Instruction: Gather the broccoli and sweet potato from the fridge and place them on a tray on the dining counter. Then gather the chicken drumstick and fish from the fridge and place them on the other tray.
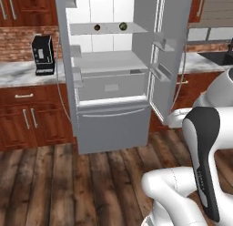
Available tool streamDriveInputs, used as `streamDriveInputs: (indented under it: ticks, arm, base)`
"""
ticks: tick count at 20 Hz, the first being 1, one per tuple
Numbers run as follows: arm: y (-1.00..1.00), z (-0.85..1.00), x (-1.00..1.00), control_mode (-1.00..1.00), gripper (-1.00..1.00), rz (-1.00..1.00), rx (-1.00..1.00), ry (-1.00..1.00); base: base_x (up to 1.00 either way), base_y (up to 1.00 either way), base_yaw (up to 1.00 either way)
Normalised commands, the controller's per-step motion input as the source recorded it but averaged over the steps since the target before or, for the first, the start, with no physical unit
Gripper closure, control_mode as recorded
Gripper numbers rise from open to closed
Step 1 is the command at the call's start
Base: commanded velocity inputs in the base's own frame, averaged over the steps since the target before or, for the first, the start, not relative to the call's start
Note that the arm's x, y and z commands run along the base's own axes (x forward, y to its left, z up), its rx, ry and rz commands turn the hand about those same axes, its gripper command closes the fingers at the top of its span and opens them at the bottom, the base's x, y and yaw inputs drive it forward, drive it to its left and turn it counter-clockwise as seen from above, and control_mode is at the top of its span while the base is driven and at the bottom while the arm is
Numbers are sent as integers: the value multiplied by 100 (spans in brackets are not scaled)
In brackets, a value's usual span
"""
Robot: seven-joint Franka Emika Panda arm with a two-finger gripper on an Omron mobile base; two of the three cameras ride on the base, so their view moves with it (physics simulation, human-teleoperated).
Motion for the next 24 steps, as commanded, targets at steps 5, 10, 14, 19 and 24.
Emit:
streamDriveInputs:
  ticks: [5,10,14,19,24]
  arm:
    - [0,0,0,100,100,0,0,0]
    - [0,0,0,100,100,0,0,0]
    - [0,0,0,100,100,0,0,0]
    - [0,0,0,100,100,0,0,0]
    - [0,0,0,100,100,0,0,0]
  base:
    - [-100,0,-2]
    - [-100,0,-2]
    - [-100,0,-2]
    - [-100,0,-2]
    - [-100,0,-2]
